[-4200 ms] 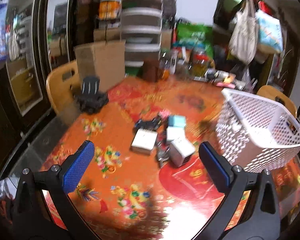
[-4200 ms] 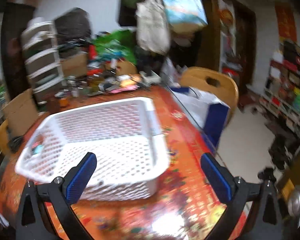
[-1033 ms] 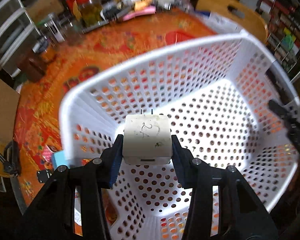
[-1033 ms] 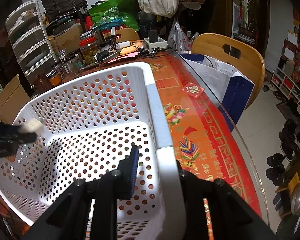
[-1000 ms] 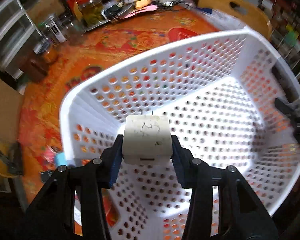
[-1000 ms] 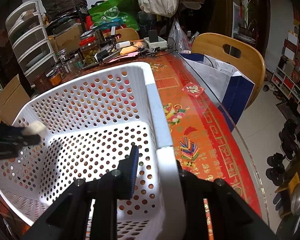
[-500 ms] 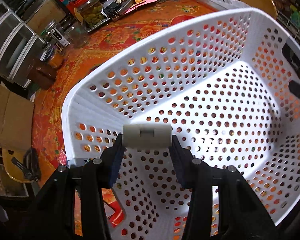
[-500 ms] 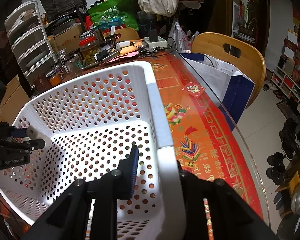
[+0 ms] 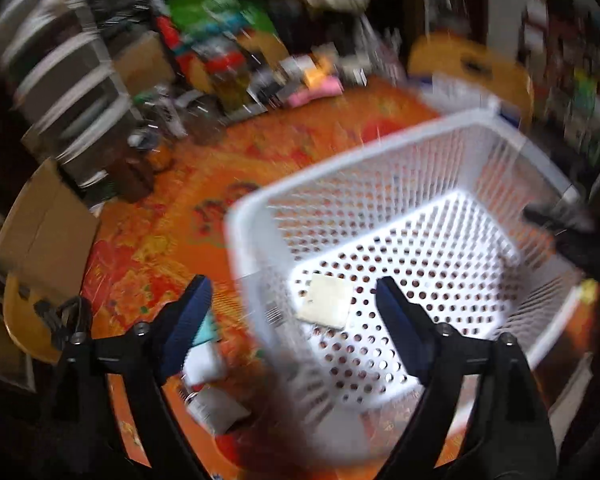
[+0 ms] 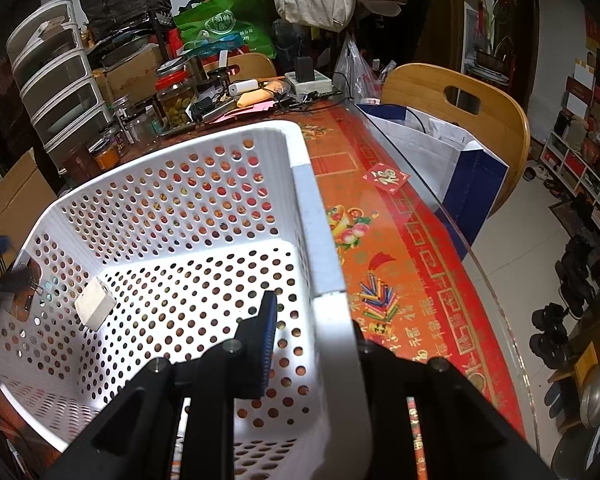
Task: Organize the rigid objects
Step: 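Grasp the white labeled adapter with the left tool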
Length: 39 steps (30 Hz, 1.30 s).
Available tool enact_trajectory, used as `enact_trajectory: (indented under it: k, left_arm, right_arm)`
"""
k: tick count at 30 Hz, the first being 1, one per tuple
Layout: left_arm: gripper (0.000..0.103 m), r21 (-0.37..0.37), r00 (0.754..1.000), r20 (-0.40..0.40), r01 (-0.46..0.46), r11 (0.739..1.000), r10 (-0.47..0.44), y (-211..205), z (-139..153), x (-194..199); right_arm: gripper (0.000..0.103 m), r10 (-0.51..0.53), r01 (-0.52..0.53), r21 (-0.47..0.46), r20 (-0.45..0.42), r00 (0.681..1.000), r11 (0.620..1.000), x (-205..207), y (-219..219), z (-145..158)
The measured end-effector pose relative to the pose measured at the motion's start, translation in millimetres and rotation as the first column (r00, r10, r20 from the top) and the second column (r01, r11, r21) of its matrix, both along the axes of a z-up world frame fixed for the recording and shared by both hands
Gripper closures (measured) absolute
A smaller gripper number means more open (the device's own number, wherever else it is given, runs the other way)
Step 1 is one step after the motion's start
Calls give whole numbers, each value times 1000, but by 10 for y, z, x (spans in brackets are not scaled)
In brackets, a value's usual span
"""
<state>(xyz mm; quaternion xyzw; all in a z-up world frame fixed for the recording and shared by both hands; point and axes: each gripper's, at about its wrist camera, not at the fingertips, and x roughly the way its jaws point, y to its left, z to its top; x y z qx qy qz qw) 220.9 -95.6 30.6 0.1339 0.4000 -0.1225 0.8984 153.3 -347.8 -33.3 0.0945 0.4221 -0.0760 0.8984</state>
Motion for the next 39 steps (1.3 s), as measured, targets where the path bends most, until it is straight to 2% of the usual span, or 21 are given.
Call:
enact_trajectory:
  k: [1,2,5,7,9,11,13,17,19,21,23,26,28,32,34,39]
  left_arm:
    - [3,-29,1000,24,-17,999,18,179,67,-70]
    - [0,-60,997,61,-47,997,50,420,130,-190]
    - [0,-105,981,143,-118,987,132,1055,87,-462]
    - [0,-180,972,110,-186,966,207,1451,-121,-517]
    - [0,-270,961,23,-260,927,276,1806,-462,-527]
    - [1,-297,951,-34,-304,905,308,1965,-728,-529]
    - [1,-293,949,-43,-312,904,313,1955,-920,-623]
    - [1,-251,967,-25,-253,934,255,1613,-1119,-671]
    - [1,-196,969,-11,-246,949,248,1402,-1175,-684]
    - [1,-161,965,-11,-260,952,262,1233,-1226,-628]
    - [1,-159,960,-28,-280,947,279,1163,-1285,-571]
    - [13,-167,951,-59,-310,936,304,1170,-1390,-453]
    - [29,-151,944,-75,-331,932,323,1182,-1466,-372]
    - [41,-147,942,-93,-335,931,324,1173,-1543,-303]
    - [56,-145,941,-88,-336,931,326,1161,-1562,-286]
    - [68,-142,946,-80,-321,936,313,1135,-1576,-284]
  right_arm:
    - [83,0,0,-1,-1,1000,1000,3,1,2]
    - [83,0,0,-2,-1,1000,1000,5,-1,3]
    - [83,3,-3,0,2,1000,1000,3,-5,7]
    - [83,4,-4,0,3,1000,1000,-2,-6,9]
    - [83,4,-4,-2,2,1000,1000,0,-3,11]
    - [83,2,-2,-4,3,1000,1000,-3,-7,9]
    - [83,0,0,-3,0,1000,1000,2,-14,10]
    - [83,-8,8,-4,-4,1000,1000,23,-14,18]
    - [83,-11,11,-6,-5,1000,1000,24,-16,19]
    - [83,-13,12,-7,-7,1000,1000,22,-6,22]
    - [83,-12,12,-7,-7,1000,1000,20,-5,21]
    - [83,-10,10,-9,-9,1000,1000,16,-3,19]
    - [83,-9,9,-10,-8,1000,1000,17,2,18]
    - [83,-9,9,-7,-6,1000,1000,23,6,22]
    - [83,-8,8,-5,-4,1000,1000,24,7,25]
    - [83,-7,7,-3,-6,1000,1000,27,6,26]
